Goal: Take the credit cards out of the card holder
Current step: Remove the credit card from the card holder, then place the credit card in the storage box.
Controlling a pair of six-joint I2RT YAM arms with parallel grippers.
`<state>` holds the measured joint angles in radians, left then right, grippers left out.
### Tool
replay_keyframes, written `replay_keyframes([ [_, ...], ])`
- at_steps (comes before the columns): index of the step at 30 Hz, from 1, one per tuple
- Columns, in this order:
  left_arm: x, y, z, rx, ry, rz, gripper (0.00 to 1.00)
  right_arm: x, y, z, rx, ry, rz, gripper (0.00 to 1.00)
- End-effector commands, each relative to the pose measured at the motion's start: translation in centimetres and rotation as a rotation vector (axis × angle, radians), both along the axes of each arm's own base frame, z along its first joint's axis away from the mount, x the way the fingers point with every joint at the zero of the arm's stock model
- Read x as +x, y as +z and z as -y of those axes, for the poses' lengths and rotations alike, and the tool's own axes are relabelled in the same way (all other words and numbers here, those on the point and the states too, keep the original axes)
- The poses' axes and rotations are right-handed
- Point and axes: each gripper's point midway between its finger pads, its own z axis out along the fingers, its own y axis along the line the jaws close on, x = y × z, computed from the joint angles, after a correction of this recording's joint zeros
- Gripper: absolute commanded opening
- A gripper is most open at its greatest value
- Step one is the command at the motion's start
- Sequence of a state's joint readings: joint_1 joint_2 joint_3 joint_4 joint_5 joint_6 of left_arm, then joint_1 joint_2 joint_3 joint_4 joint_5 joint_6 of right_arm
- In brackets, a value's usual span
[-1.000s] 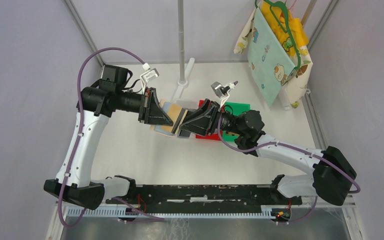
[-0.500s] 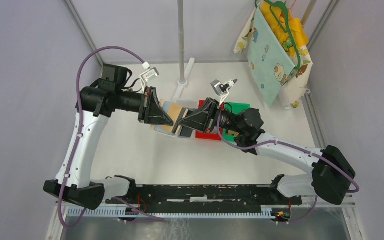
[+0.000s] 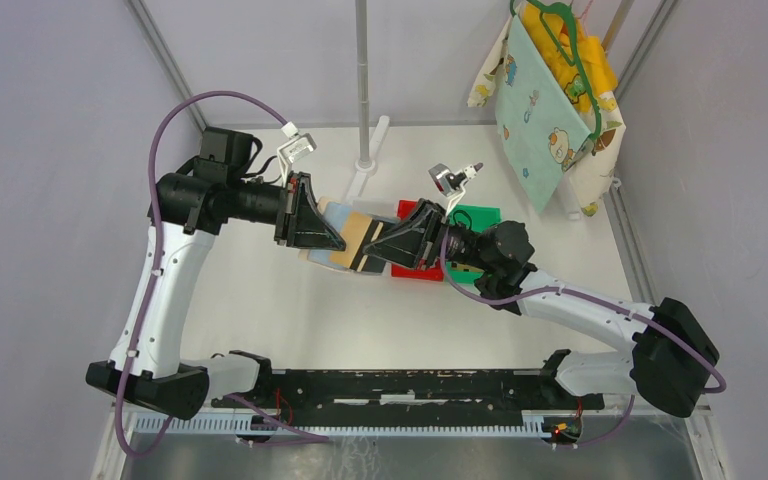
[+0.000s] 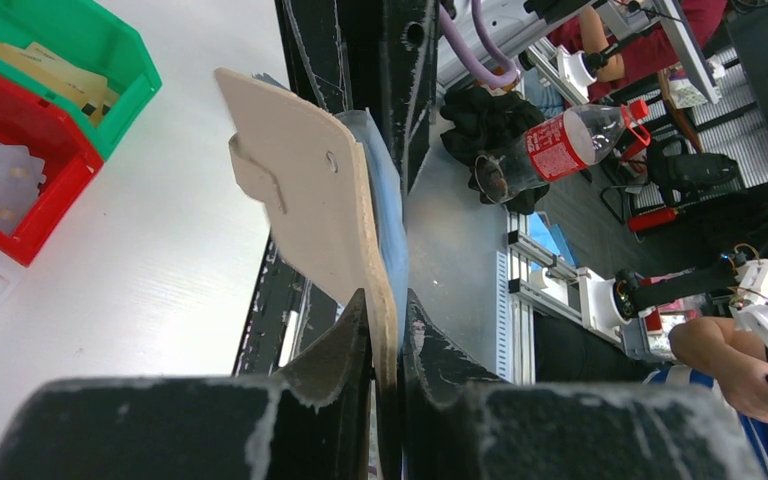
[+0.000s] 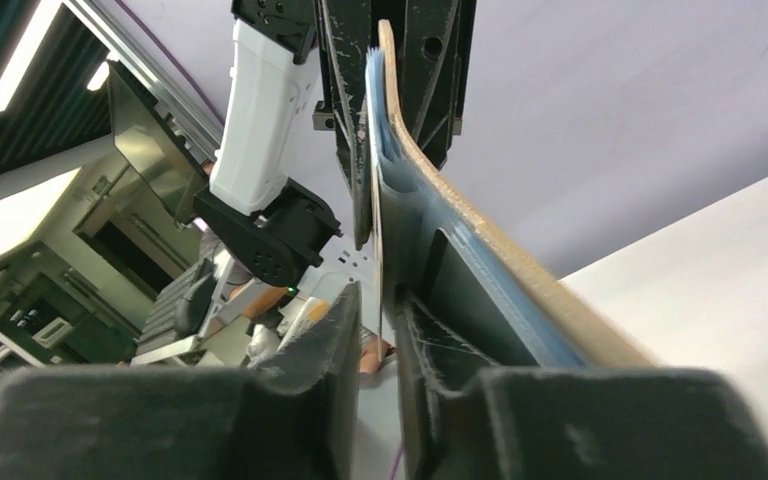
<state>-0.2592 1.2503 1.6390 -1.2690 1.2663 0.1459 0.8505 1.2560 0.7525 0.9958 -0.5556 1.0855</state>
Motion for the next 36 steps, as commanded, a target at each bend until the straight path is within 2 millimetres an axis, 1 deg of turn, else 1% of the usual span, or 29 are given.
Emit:
replay_keyframes([
  [1, -0.7, 1.8, 0.1, -0.045, -0.023, 0.015, 0.02, -0.2, 2.2, 0.6, 0.066, -0.008, 0.043, 0.37],
  [2, -0.7, 1.7, 0.1, -0.045, -0.023, 0.016, 0.02, -0.2, 2.6, 0.5, 0.08, -0.002, 0.041, 0.43],
  [3, -0.6, 1.7, 0.1, -0.044, -0.022, 0.016, 0.02, -0.2, 3.0, 0.5, 0.093, 0.005, 0.041, 0.47],
  [5, -0.5, 1.5, 0.1, -0.04, -0.02, 0.014, 0.02, -0.2, 3.8, 0.4, 0.118, 0.018, 0.039, 0.5],
  [6, -0.5, 1.5, 0.1, -0.039, -0.018, 0.014, 0.02, -0.2, 4.1, 0.3, 0.124, 0.023, 0.042, 0.49],
  [7, -0.5, 1.5, 0.1, -0.039, -0.018, 0.015, 0.02, -0.1, 4.2, 0.1, 0.122, 0.027, 0.042, 0.43],
  [8, -0.4, 1.6, 0.1, -0.039, -0.017, 0.015, 0.02, -0.1, 4.2, 0.0, 0.123, 0.029, 0.042, 0.34],
  [10, -0.4, 1.7, 0.0, -0.04, -0.016, 0.021, 0.02, 0.0, 4.1, 0.0, 0.119, 0.029, 0.036, 0.14],
  [12, -0.4, 1.7, 0.0, -0.039, -0.014, 0.02, 0.02, -0.1, 3.5, 0.1, 0.108, 0.023, 0.028, 0.02],
  [13, -0.4, 1.6, 0.0, -0.038, -0.012, 0.022, 0.02, -0.1, 3.2, 0.2, 0.1, 0.019, 0.024, 0.0],
  [15, -0.2, 1.6, 0.0, -0.03, -0.005, 0.032, 0.02, 0.0, 2.5, 0.6, 0.078, 0.004, 0.027, 0.0],
  [18, 0.1, 1.5, -0.1, -0.019, 0.008, 0.045, 0.02, 0.7, 0.7, 1.5, 0.008, -0.036, 0.028, 0.0],
  [23, 1.1, 0.7, -0.5, 0.036, 0.05, 0.09, 0.02, 1.8, -2.6, 4.7, -0.091, -0.084, 0.016, 0.0],
  [26, 1.6, 0.0, -0.8, 0.074, 0.067, 0.117, 0.02, 3.3, -4.6, 6.7, -0.199, -0.154, 0.027, 0.0],
  [28, 2.3, -0.6, -1.1, 0.111, 0.091, 0.141, 0.02, 4.9, -6.1, 8.0, -0.324, -0.221, 0.047, 0.0],
  [29, 2.6, -0.9, -1.3, 0.131, 0.103, 0.156, 0.02, 6.2, -6.6, 8.9, -0.405, -0.28, 0.085, 0.0],
  [30, 2.9, -1.1, -1.4, 0.147, 0.112, 0.174, 0.02, 7.5, -8.2, 9.9, -0.51, -0.337, 0.071, 0.0],
  [32, 3.1, -1.4, -1.7, 0.167, 0.12, 0.202, 0.02, 10.3, -10.9, 12.7, -0.727, -0.474, 0.066, 0.0],
  [34, 3.0, -1.4, -1.8, 0.169, 0.119, 0.218, 0.02, 11.9, -12.6, 14.9, -0.855, -0.543, 0.038, 0.0],
  [36, 2.9, -1.3, -1.8, 0.166, 0.114, 0.228, 0.02, 13.6, -14.8, 17.7, -1.024, -0.655, -0.002, 0.0],
])
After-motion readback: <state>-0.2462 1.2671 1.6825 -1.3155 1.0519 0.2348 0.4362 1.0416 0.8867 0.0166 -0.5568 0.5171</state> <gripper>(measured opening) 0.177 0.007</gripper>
